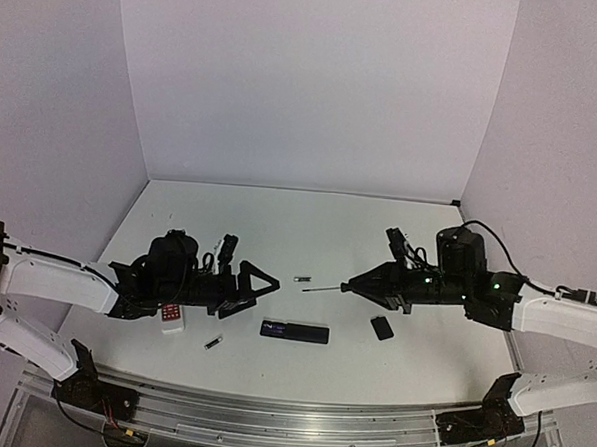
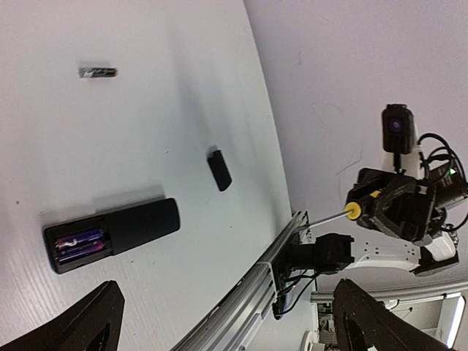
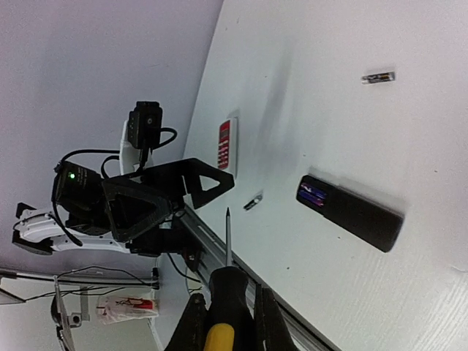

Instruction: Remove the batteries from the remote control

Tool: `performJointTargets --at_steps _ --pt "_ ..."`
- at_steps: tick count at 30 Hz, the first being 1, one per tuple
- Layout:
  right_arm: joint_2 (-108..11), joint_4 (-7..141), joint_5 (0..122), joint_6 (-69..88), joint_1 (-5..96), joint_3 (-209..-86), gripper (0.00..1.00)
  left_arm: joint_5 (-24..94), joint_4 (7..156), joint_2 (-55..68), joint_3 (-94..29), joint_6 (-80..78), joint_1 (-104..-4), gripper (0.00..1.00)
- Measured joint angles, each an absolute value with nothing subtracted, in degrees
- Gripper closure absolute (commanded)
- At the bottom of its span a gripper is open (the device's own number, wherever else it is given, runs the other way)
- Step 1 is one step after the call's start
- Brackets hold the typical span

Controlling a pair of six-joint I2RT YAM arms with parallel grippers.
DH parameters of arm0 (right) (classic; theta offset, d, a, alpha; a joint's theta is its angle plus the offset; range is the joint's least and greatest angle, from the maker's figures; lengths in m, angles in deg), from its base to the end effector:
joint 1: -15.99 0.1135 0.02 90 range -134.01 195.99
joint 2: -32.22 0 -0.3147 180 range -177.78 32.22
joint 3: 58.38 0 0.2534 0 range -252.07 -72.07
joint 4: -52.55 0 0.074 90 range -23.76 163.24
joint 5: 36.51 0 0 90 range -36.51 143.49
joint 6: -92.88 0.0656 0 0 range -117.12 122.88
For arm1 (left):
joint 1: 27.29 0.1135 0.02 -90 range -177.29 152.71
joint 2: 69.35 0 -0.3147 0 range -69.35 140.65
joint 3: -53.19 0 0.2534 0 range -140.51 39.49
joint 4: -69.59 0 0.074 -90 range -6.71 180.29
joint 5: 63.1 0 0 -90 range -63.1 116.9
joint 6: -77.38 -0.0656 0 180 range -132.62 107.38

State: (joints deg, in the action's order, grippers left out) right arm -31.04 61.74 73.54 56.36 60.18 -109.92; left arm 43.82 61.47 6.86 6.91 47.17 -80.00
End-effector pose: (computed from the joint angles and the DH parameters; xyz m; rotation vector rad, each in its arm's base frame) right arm 0.1659 0.1926 0.2947 -0.0886 2.2119 1.3946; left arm 0.1615 -0.2435 0.2419 0.0884 2.2912 -1.4726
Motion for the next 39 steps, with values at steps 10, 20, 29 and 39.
performJointTargets --at_steps 10,20,29,39 --pt "-30.8 77.0 71.2 48.2 60.2 -109.9 1.0 41.6 66.3 17.5 5.0 44.5 -80.0 0.0" --pt "-37.9 78.8 76.2 44.8 60.3 -110.1 1.0 39.2 67.3 24.1 0.4 42.7 -79.1 0.0" --pt "-43.7 78.7 75.3 43.1 61.1 -112.4 1.0 40.7 65.6 28.5 -0.8 42.8 -78.9 0.01" --pt "-46.1 76.4 72.8 42.8 61.1 -113.7 1.0 45.4 61.9 30.3 -0.9 44.3 -78.9 0.01"
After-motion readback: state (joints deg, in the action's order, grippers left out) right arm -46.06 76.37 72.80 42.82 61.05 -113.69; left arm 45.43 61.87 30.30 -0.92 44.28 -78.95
